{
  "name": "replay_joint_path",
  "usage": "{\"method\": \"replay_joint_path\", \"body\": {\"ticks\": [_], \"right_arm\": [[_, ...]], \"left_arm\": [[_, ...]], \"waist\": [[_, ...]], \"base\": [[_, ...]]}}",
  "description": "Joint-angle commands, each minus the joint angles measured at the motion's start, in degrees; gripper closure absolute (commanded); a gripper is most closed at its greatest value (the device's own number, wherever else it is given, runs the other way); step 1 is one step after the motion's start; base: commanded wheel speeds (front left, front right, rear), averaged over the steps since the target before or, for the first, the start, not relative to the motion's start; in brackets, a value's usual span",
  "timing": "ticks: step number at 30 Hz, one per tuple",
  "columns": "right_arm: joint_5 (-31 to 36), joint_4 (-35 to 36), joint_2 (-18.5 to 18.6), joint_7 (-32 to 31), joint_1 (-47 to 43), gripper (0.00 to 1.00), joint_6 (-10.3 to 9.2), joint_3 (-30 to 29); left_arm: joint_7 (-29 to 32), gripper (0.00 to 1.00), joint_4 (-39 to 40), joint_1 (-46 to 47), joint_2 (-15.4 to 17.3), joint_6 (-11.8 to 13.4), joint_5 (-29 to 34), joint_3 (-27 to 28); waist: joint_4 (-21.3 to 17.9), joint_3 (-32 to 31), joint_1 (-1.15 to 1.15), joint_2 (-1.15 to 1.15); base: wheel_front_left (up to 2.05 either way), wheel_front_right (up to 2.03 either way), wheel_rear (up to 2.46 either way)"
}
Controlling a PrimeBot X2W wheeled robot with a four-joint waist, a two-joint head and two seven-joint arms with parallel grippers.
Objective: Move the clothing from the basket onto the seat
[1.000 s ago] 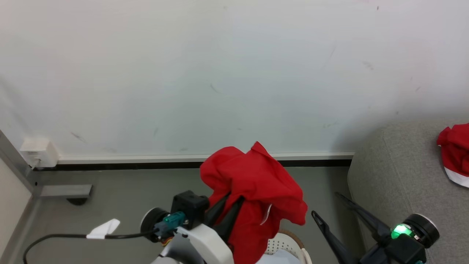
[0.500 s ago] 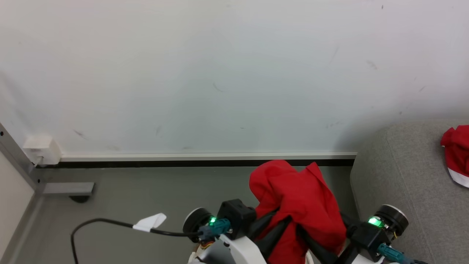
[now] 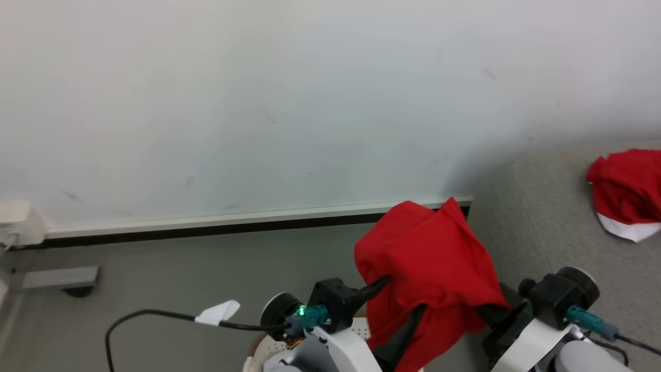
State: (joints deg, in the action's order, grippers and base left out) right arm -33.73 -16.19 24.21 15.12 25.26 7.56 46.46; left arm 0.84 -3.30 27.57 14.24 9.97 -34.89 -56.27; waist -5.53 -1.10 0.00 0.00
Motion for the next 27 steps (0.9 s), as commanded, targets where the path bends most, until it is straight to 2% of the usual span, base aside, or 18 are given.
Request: {"method": "replay_joint_path", "body": {"ticks": [1,9,14,21,27], "right_arm": [[-0.5,0.9,0.9,0.0,0.1,1.0,-0.14,-1.5],[0.0,3.9,3.6,0.0,0.0,1.0,-0.14,-8.0],[-0.4,6.2,4.0,0.0,0.0,1.0,-0.14,-13.2],[-0.7,6.9,3.5,0.0,-0.2,1.0,-0.14,-20.9],[-1.6,5.9,3.2,0.0,3.4,1.0,-0.14,-28.9]], "left_arm": [[-0.7,0.0,-0.6,0.4,0.0,0.2,0.5,0.1],[-0.6,0.0,-2.5,2.4,-0.9,0.4,1.6,-0.3],[-0.3,0.0,-4.0,5.5,-1.5,0.1,3.0,-0.6],[0.4,0.0,-6.1,10.6,-2.6,-0.9,4.7,-0.7],[1.6,0.0,-8.8,17.9,-3.9,-2.4,6.4,-0.6]], "waist": [[-3.1,1.4,0.0,0.0],[-13.0,5.9,0.0,0.0],[-18.5,10.1,0.0,0.0],[-21.1,16.2,0.0,0.0],[-19.2,24.3,0.0,0.0]], "base": [[0.0,0.0,0.0],[0.0,0.0,0.0],[0.0,0.0,0.0],[0.0,0.0,0.0],[0.0,0.0,0.0]]}}
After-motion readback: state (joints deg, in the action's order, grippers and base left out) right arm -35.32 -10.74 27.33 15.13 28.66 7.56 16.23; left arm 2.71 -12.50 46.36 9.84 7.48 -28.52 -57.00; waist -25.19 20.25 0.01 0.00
